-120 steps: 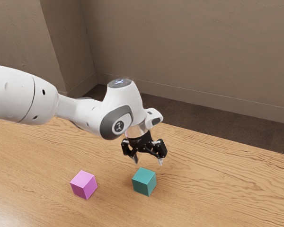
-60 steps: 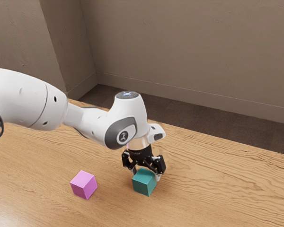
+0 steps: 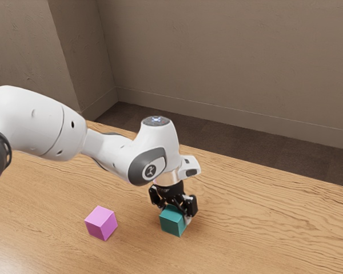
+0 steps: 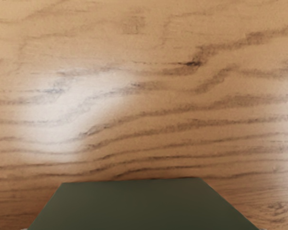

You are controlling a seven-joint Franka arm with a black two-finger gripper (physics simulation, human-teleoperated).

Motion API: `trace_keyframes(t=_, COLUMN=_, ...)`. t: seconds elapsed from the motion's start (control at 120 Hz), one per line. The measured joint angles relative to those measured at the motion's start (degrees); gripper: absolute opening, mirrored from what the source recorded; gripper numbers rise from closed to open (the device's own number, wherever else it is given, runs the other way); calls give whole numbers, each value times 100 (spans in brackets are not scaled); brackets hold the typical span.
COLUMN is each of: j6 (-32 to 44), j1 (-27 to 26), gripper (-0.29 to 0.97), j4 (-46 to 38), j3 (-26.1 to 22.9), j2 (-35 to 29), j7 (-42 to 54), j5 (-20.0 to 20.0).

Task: Pick up the blue block with one arm, and put the blue block on the pink block with one arm

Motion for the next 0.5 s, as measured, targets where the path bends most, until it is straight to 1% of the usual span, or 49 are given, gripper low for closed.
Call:
trace_keyframes(t=0.317, j6=84, j1=-6, gripper=49, j4=-1, j3=0, j2=48, j7=240, j5=280)
trace_keyframes(t=0.5, j6=98, j1=-48, gripper=48, j4=-4, j3=-6, j2=1, j7=310, j5=310)
